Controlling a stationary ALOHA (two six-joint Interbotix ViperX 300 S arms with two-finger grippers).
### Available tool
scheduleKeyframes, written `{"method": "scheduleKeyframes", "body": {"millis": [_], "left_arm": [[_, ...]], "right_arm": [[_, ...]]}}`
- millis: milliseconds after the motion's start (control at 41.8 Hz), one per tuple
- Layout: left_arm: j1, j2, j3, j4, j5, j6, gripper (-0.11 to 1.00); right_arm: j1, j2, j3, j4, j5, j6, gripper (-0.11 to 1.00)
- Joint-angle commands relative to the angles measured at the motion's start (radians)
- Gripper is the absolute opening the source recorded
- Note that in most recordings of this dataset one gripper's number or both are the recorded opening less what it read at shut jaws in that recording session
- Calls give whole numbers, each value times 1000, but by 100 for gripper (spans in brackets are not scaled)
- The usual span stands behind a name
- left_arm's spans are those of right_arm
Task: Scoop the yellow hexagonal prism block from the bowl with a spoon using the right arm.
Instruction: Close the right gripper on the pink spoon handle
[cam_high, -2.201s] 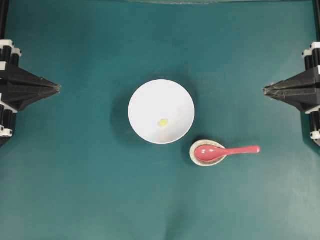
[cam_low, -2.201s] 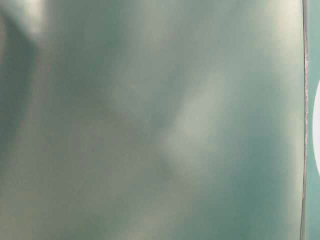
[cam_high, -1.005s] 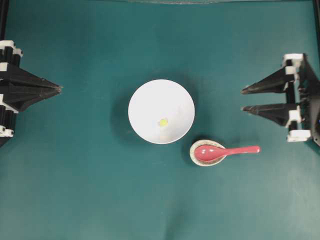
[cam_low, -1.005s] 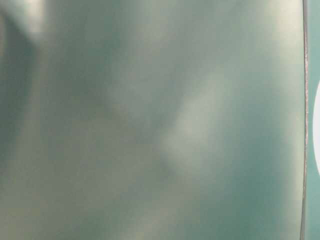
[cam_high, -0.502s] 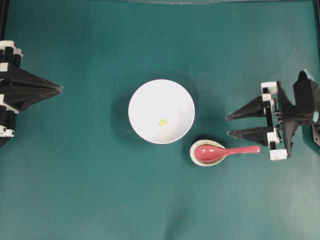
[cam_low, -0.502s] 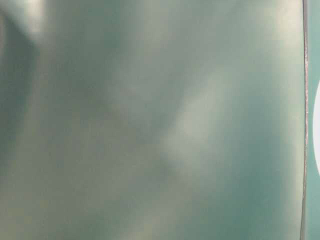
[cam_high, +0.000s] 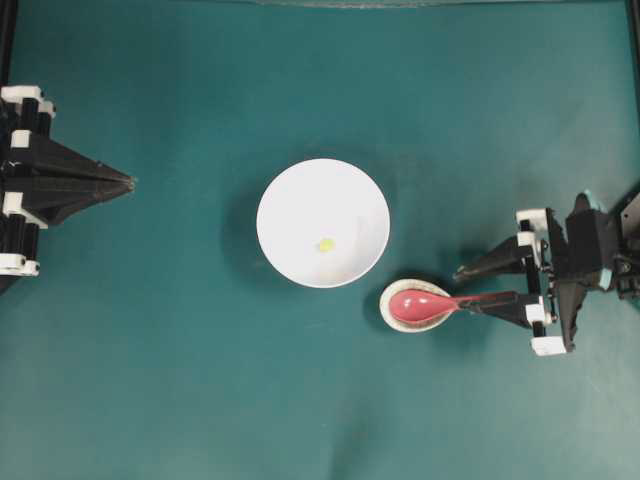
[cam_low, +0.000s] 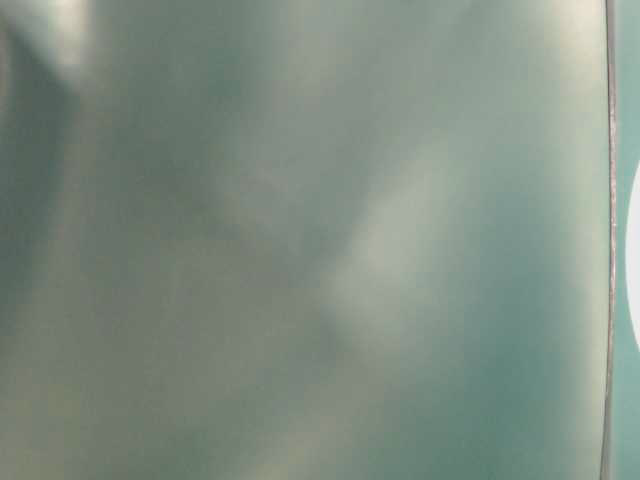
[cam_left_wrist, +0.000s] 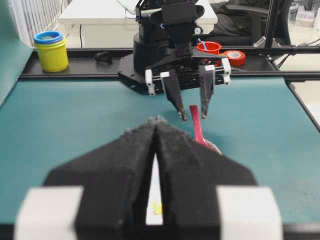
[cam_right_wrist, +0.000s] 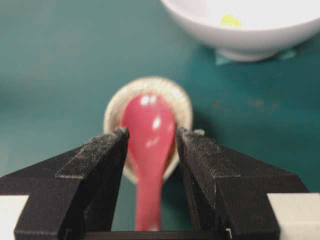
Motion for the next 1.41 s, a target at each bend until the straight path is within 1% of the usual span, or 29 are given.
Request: {"method": "scheduleKeyframes", "body": {"millis": [0,96,215,359,574,933,1292,1388], "left_arm": [[5,11,-20,3,-5,0,0],[5,12,-18,3,-5,0,0],[5,12,-20,3,-2,0,0],[6,12,-20,3,-2,0,0],[6,12,-18,3,0,0,0],[6,12,-18,3,8,0,0],[5,12,-18,3,8,0,0],[5,14,-20,3,9,0,0]], "right_arm": [[41,15,-11,29,-29,-2,51],[72,38,-11,60,-40,-2,51],[83,60,-9,80,-40,-2,51],[84,92,-9,83,-41,-3,51],[84,126,-9,101,-48,-3,51],[84,132,-9,100,-55,-9,50],[83,132,-11,100,-55,-21,41],[84,132,-9,98,-54,-21,34]]}}
